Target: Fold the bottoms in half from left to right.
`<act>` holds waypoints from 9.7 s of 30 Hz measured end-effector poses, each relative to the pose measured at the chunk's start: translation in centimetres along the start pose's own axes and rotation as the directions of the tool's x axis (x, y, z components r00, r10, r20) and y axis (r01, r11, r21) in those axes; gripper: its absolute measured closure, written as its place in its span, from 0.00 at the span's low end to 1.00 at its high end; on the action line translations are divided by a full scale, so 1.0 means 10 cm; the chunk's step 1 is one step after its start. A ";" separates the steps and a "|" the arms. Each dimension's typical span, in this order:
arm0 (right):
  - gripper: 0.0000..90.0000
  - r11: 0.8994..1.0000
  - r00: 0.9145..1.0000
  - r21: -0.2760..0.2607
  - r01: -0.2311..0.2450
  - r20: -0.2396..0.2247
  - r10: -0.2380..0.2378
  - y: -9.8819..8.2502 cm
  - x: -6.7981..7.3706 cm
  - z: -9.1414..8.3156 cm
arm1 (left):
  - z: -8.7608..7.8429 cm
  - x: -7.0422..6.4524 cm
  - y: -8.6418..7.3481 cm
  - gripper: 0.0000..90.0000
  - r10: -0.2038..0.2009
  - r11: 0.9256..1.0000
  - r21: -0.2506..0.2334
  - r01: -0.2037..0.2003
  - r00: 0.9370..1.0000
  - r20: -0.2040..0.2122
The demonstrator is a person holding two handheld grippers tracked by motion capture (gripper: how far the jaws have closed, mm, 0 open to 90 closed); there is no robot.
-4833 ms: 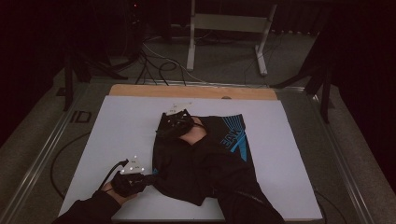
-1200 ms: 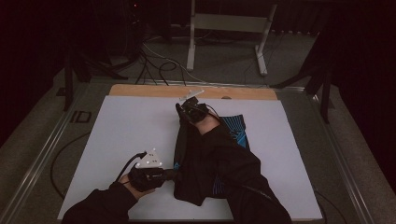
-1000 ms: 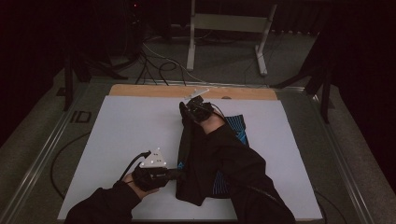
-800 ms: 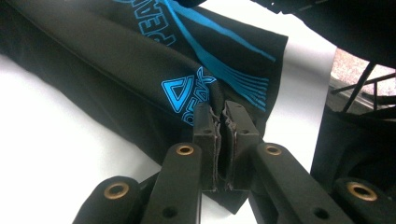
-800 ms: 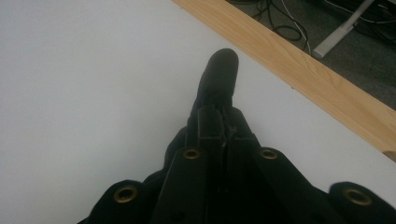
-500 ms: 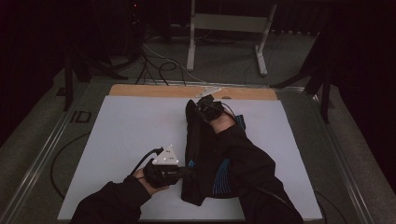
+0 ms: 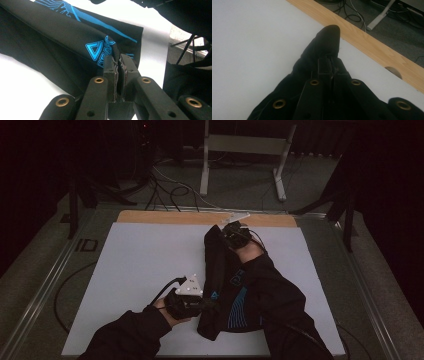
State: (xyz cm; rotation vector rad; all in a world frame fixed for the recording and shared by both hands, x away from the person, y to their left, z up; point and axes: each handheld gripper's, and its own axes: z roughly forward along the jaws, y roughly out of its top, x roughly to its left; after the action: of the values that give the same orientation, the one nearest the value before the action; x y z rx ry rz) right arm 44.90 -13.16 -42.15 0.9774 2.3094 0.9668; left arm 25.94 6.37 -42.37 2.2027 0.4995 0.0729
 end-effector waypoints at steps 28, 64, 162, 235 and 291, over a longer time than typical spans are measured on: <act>0.98 0.998 0.994 0.001 -0.071 0.085 0.070 -0.39 -0.52 -0.36 | 0.51 -0.12 0.30 0.94 0.035 0.999 -0.023 -0.033 0.996 0.080; 0.98 0.992 0.987 0.061 -0.109 0.127 0.101 -0.87 -0.76 -0.23 | 1.11 -0.14 0.27 0.94 0.013 1.000 0.008 -0.014 0.990 0.140; 0.60 0.937 0.945 0.172 -0.305 -0.068 0.321 -2.16 0.36 -1.65 | 0.22 0.11 -0.51 0.00 -0.067 0.988 -0.138 0.067 0.998 0.010; 0.95 0.883 0.932 0.329 -0.335 -0.022 0.361 -2.38 0.28 -1.64 | 0.79 -0.26 -0.51 0.97 0.131 0.967 0.200 -0.158 0.981 0.141; 0.10 0.989 0.989 -0.060 -0.133 -0.079 0.128 -2.12 0.43 -1.68 | 0.44 0.15 -0.42 0.00 -0.088 0.996 -0.019 0.090 0.992 0.092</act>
State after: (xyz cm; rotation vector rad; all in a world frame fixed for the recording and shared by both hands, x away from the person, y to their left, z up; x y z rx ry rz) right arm 22.36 -27.75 -47.61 1.0935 2.2819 1.1429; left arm 26.97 6.02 -48.52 2.1470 0.5428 -0.0686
